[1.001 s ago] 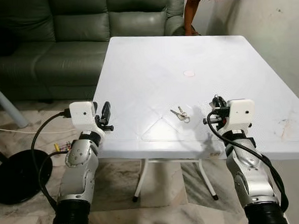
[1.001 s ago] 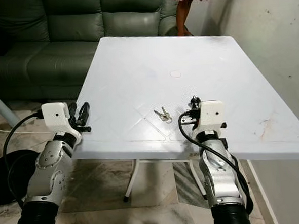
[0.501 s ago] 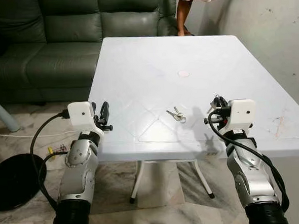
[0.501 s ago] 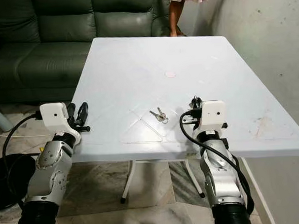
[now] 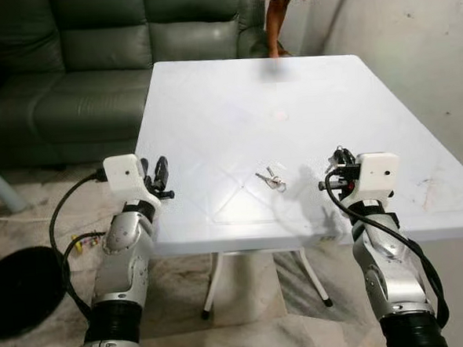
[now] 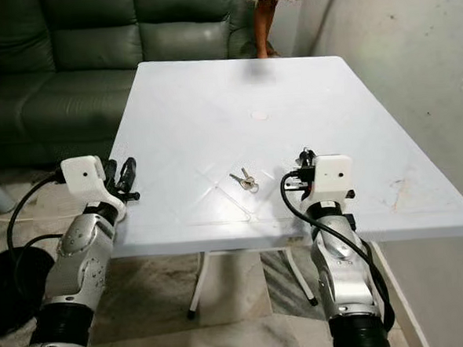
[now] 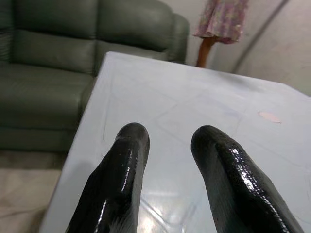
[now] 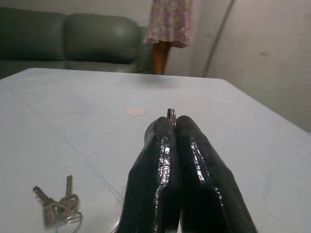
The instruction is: Hang keys on a hook
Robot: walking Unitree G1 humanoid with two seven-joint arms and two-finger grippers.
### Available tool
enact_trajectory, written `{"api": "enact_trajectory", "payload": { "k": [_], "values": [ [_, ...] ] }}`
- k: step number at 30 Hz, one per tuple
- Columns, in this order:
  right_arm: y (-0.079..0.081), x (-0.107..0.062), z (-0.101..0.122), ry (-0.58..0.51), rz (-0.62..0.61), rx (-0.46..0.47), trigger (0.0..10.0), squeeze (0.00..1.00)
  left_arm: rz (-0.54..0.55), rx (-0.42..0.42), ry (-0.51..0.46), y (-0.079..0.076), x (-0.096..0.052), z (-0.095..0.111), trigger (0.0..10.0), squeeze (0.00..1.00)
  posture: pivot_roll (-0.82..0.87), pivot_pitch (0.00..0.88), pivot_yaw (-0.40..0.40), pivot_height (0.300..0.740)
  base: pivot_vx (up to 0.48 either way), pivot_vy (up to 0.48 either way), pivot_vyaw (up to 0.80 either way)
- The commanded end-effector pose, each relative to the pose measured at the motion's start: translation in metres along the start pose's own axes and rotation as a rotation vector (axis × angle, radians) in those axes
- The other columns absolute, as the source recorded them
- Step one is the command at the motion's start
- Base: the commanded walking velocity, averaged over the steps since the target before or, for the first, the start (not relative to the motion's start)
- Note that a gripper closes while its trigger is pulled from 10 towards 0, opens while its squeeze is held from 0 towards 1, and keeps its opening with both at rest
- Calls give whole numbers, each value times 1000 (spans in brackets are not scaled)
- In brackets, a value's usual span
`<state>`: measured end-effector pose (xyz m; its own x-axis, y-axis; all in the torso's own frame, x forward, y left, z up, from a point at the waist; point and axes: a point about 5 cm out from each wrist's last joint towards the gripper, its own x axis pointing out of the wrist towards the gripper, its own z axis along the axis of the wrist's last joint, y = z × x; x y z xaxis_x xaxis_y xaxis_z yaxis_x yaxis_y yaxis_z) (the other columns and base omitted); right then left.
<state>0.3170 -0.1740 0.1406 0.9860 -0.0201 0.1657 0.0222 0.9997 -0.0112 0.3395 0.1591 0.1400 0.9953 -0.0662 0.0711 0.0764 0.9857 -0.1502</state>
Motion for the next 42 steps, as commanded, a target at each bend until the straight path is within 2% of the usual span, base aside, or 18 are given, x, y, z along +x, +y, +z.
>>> {"api": "enact_trajectory", "payload": {
  "k": [1,13,26,42],
  "values": [
    [0,0,2,-9,1,3,10000,0,-2,4,10,-2,2,0,10000,0,94,0,-35,736,0,0,-750],
    [1,-4,1,2,15,-2,10000,0,24,-20,63,-2,-1,-7,10000,0,95,0,-45,736,0,0,-749],
    [4,-6,0,10,25,-3,10000,0,-3,49,68,-5,1,-6,10000,0,93,0,-41,736,0,0,-749],
    [6,-7,-1,17,33,0,10000,0,0,63,80,-6,-1,-8,10000,0,102,0,-45,736,0,0,-748]
  ]
}}
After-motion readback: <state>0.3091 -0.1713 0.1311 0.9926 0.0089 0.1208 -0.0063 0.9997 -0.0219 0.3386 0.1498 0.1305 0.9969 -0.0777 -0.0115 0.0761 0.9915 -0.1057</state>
